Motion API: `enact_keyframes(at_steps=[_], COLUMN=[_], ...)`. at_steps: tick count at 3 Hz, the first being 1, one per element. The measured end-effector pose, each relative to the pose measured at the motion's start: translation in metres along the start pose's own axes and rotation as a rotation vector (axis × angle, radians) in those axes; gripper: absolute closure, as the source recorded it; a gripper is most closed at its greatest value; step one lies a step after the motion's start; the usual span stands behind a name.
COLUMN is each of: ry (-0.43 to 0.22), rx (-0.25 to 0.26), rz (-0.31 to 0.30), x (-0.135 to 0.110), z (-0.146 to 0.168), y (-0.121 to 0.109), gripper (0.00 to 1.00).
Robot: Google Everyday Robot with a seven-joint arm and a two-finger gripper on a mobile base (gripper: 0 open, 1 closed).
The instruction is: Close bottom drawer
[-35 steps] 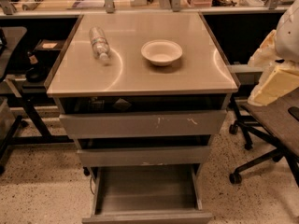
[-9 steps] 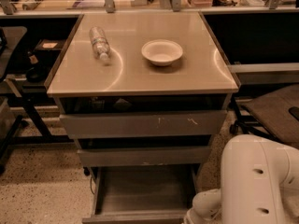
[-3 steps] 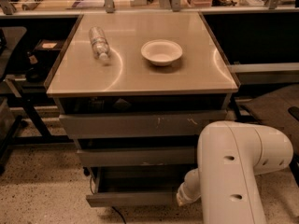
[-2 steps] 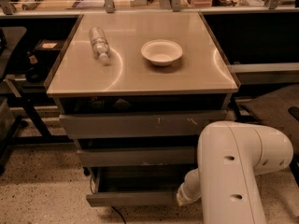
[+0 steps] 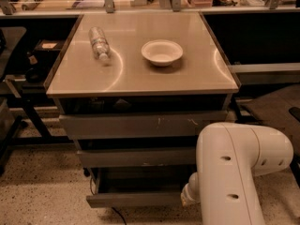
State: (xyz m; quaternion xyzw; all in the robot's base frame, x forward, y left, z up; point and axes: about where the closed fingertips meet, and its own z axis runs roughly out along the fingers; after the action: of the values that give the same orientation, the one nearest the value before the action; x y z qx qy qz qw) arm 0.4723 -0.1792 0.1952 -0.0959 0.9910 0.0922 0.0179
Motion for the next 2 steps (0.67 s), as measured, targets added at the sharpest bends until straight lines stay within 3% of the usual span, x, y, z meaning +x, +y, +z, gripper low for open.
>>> enact_keyframes(at_steps=[2], ry=[-0.115], rx=[0.028], rz=[0.086], x=[-0.050], z=[0.009], y=[-0.015], gripper=[1.00])
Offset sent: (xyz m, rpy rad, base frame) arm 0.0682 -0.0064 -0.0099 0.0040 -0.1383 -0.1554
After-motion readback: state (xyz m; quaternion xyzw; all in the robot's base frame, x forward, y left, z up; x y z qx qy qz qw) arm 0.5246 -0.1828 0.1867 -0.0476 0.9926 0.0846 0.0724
